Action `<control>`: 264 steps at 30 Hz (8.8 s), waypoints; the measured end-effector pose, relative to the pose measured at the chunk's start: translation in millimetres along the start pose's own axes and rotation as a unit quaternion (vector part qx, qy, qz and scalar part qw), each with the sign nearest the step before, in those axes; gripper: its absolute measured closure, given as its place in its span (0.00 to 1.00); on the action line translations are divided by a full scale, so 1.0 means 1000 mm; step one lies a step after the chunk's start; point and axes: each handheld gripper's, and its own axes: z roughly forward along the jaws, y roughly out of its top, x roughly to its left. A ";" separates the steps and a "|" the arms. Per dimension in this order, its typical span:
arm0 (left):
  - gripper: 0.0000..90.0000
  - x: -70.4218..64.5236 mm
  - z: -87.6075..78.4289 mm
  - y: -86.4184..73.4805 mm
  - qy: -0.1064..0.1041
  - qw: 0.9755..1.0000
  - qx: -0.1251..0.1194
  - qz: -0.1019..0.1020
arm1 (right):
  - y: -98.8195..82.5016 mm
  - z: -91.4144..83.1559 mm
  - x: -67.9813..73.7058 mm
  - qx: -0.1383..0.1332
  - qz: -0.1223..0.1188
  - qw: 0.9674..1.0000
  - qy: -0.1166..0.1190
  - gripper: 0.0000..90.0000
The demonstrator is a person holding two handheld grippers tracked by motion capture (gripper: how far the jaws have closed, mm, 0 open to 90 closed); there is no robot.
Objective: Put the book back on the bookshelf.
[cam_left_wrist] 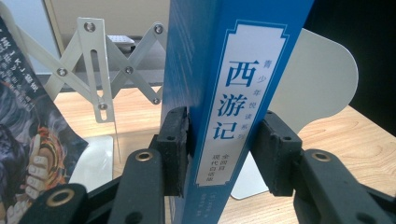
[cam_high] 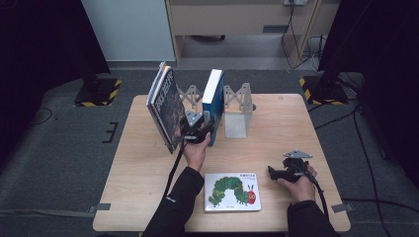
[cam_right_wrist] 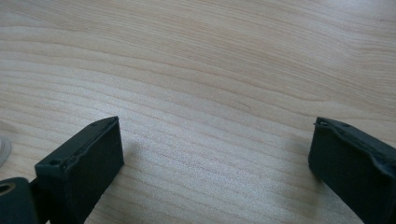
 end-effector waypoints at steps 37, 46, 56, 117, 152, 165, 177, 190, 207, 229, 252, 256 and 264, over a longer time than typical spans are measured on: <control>0.65 -0.010 0.011 -0.010 -0.032 0.999 0.036 -0.002 | 0.000 0.000 0.000 0.001 0.000 1.000 0.002 0.03; 0.65 -0.016 0.015 -0.009 -0.039 0.998 0.041 -0.007 | 0.000 0.001 0.000 0.001 0.001 1.000 0.001 0.03; 0.65 -0.018 0.016 -0.010 -0.041 0.999 0.035 0.007 | 0.000 0.001 0.000 0.001 0.001 1.000 0.001 0.03; 0.50 0.017 -0.074 0.001 -0.101 0.991 0.063 0.053 | 0.000 0.001 0.001 0.004 -0.002 1.000 0.000 0.02; 0.36 0.028 -0.107 -0.092 -0.124 0.968 0.203 0.074 | 0.003 -0.043 0.045 -0.035 -0.012 0.995 0.096 0.26; 0.30 0.015 -0.095 -0.108 -0.149 0.957 0.233 0.087 | -0.005 -0.042 0.066 -0.017 -0.015 0.991 0.129 0.28; 0.27 0.006 -0.085 -0.120 -0.156 0.952 0.245 0.096 | -0.007 -0.036 0.078 -0.007 -0.004 0.988 0.156 0.33; 0.21 0.008 -0.083 -0.131 -0.172 0.959 0.215 0.070 | -0.010 -0.030 0.086 0.009 -0.006 0.986 0.166 0.32; 0.18 0.006 -0.081 -0.135 -0.174 0.962 0.198 0.072 | -0.012 -0.026 0.087 0.005 0.009 0.984 0.177 0.31; 0.19 -0.007 -0.082 -0.135 -0.192 0.956 0.208 0.073 | -0.009 -0.031 0.082 -0.004 0.031 0.981 0.192 0.33; 0.15 -0.004 -0.076 -0.130 -0.186 0.960 0.193 0.081 | 0.008 -0.029 0.082 -0.047 0.032 0.978 0.199 0.32; 0.15 -0.004 -0.074 -0.128 -0.183 0.960 0.195 0.086 | 0.009 -0.026 0.082 -0.040 0.032 0.979 0.198 0.33; 0.20 -0.004 -0.077 -0.128 -0.178 0.958 0.206 0.091 | 0.006 -0.020 0.082 -0.021 0.030 0.980 0.194 0.34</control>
